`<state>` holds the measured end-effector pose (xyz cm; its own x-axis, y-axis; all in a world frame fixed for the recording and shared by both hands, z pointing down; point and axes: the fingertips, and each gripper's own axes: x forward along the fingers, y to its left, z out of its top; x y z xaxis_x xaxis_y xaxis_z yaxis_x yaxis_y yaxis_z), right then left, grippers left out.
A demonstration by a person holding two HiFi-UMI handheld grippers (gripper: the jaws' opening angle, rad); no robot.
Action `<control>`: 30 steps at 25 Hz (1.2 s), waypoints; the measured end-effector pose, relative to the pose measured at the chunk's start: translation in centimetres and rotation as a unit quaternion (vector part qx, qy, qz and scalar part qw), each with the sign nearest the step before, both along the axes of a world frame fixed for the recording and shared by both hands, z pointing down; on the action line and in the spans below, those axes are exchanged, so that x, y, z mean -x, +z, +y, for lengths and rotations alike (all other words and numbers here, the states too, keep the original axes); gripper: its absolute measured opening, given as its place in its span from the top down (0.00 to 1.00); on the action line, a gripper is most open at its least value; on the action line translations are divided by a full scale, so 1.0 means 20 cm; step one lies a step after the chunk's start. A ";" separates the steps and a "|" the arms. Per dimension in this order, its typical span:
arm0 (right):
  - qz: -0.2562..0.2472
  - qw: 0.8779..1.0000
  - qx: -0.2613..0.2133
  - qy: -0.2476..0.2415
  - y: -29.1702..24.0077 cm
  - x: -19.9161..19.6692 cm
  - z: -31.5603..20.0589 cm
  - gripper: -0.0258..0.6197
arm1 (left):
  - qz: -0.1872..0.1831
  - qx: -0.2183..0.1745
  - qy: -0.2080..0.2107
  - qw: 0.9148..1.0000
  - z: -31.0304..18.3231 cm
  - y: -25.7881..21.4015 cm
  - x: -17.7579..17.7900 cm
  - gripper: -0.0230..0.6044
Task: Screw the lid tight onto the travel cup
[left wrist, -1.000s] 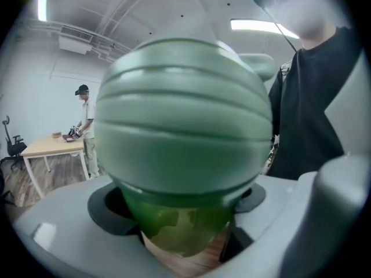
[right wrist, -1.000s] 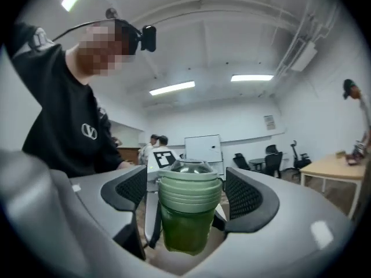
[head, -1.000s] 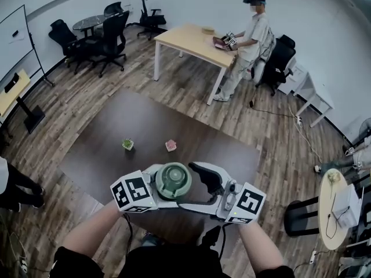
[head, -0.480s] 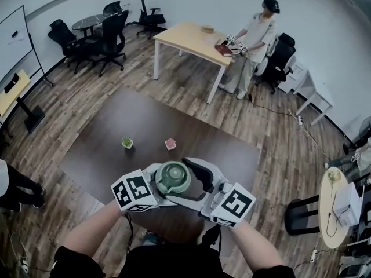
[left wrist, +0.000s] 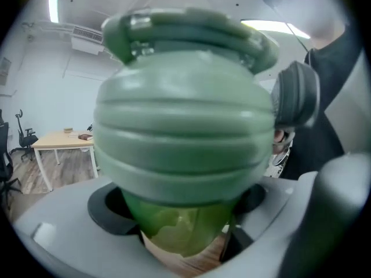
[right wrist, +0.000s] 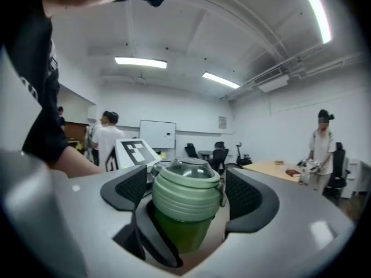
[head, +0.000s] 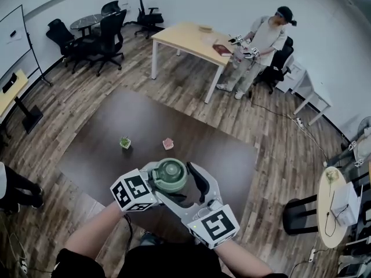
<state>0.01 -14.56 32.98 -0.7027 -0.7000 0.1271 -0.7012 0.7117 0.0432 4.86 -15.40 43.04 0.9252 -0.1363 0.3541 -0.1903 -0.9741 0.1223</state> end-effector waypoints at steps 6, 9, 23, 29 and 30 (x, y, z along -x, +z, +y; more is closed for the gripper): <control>-0.005 0.974 0.007 -0.226 -0.12 -0.06 0.11 0.31 | 0.013 -0.011 0.067 0.998 0.12 -0.10 0.01 0.32; 0.034 0.942 0.015 -0.335 -0.07 -0.03 0.21 0.31 | 0.000 -0.022 0.110 0.994 0.23 -0.11 -0.02 0.32; 0.023 0.999 0.021 -0.018 0.00 0.04 0.03 0.32 | -0.005 -0.011 -0.008 1.000 0.06 -0.05 0.02 0.32; 0.021 0.993 0.017 0.111 0.05 -0.02 0.01 0.32 | -0.005 -0.007 -0.031 0.999 0.04 -0.01 -0.03 0.32; 0.020 0.995 0.018 0.098 0.05 -0.02 0.01 0.31 | -0.005 -0.006 -0.031 0.999 0.04 -0.01 -0.03 0.32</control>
<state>0.34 -14.41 33.95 -0.5465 -0.8181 0.1793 -0.8252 0.5625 0.0516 5.48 -14.69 42.83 0.9111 -0.1976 0.3618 -0.2518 -0.9616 0.1089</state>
